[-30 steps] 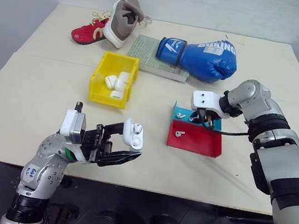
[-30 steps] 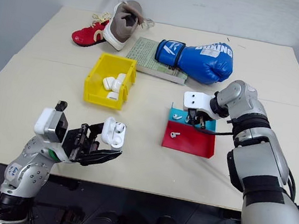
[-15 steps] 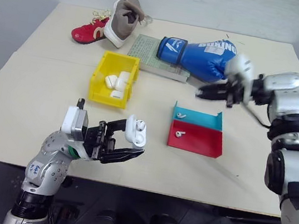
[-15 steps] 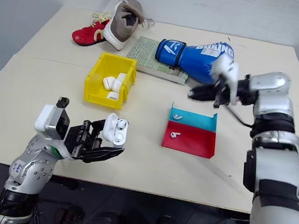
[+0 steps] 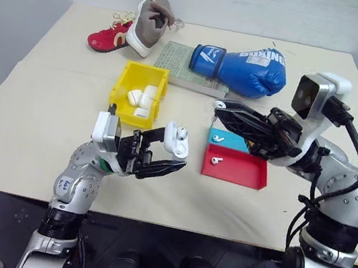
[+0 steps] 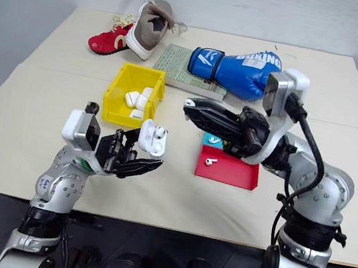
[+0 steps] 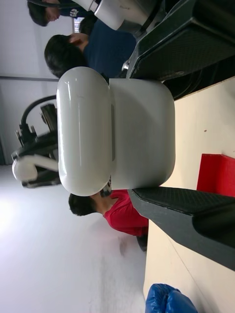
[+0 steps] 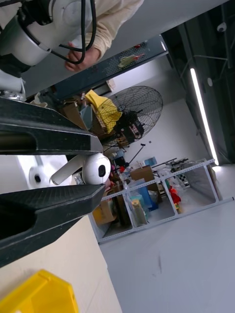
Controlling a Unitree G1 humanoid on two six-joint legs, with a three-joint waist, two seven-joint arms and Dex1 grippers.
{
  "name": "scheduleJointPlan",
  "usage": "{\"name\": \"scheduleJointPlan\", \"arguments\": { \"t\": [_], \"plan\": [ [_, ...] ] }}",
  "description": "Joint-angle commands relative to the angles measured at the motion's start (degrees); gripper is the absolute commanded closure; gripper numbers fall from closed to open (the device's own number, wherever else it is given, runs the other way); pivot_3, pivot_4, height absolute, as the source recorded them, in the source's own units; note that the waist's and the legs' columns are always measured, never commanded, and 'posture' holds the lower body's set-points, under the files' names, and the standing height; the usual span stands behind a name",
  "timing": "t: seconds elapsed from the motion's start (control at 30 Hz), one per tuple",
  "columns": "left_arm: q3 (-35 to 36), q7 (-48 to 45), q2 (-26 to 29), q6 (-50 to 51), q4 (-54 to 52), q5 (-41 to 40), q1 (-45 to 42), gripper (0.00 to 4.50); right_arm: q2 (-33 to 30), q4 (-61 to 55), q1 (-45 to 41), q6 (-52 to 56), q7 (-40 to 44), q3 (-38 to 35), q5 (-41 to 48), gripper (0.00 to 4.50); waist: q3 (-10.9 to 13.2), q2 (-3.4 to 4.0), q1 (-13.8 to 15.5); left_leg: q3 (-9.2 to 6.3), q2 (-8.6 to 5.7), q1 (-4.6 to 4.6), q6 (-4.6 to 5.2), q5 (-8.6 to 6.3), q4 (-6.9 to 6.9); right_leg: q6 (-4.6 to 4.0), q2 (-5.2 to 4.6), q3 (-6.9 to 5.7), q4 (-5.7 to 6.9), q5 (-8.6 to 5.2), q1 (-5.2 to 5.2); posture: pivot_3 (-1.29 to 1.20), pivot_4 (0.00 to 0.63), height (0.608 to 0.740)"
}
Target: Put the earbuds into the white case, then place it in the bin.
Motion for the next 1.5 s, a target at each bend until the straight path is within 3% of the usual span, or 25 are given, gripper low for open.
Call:
{"name": "scheduleJointPlan", "arguments": {
  "t": [0.03, 0.57, 1.13, 1.17, 1.3, 1.4, 1.5],
  "plan": [
    [-0.71, -0.19, -0.47, -0.09, -0.29, 0.47, -1.24, 1.73, -0.16, -3.41, 0.98, -1.05, -2.91, 0.98, 3.69, 4.09, 0.0, 0.0, -0.09, 0.01, 0.0, 0.0, 0.01, 0.0, 0.0, 0.0, 0.0, 0.01, 0.0, 0.0, 0.0, 0.0, 0.15, 0.74],
    [-0.95, 0.29, -0.93, 0.44, -0.56, 0.83, -1.95, 1.73, -4.27, -4.17, 5.55, -6.39, 0.48, 10.9, -0.54, 4.09, 0.0, -0.01, -0.08, 0.02, 0.0, 0.01, 0.03, -0.01, -0.01, 0.0, 0.01, 0.05, -0.06, 0.0, 0.02, 0.0, 0.15, 0.74],
    [-0.12, 0.18, -2.41, -0.17, -0.81, 0.75, -2.34, 1.73, -7.31, -4.15, 8.74, -10.33, 1.06, 14.54, -4.07, 4.09, 0.01, -0.02, -0.09, 0.0, 0.01, 0.01, 0.02, -0.01, -0.01, 0.0, 0.01, 0.05, -0.08, 0.0, 0.03, 0.0, 0.15, 0.74],
    [-0.04, 0.15, -2.47, -0.19, -0.82, 0.66, -2.4, 1.73, -7.43, -4.15, 8.72, -10.16, 1.14, 14.46, -3.62, 3.38, 0.01, -0.02, -0.07, 0.0, 0.01, 0.01, 0.03, -0.01, -0.01, 0.0, 0.01, 0.05, -0.08, 0.0, 0.03, 0.0, 0.15, 0.74],
    [0.29, -0.15, -2.6, 0.02, -1.03, 0.45, -2.28, 1.73, -8.78, -4.48, 8.51, -11.39, 1.69, 12.79, -3.45, 2.22, 0.02, -0.03, -0.07, -0.01, 0.01, 0.01, 0.03, -0.01, -0.01, 0.0, 0.01, 0.04, -0.1, 0.0, 0.04, 0.0, 0.15, 0.74],
    [1.33, -0.88, -1.5, 0.63, -1.25, 0.1, -1.12, 1.73, -13.57, -4.59, 8.92, -8.23, 1.71, 7.48, 2.16, 1.19, 0.03, -0.05, 0.27, -0.01, 0.0, 0.0, 0.03, -0.01, -0.01, 0.0, -0.01, 0.04, -0.1, 0.0, 0.05, 0.0, 0.15, 0.74],
    [2.23, -1.84, 0.32, 0.85, -0.95, 0.16, 0.34, 1.73, -19.63, -3.81, 12.34, -5.14, 1.83, 1.77, 6.72, 1.19, 0.03, -0.05, 1.01, -0.05, 0.0, 0.01, 0.07, -0.03, -0.01, 0.0, -0.01, 0.01, -0.16, 0.0, 0.08, 0.0, 0.15, 0.74]
  ]
}}
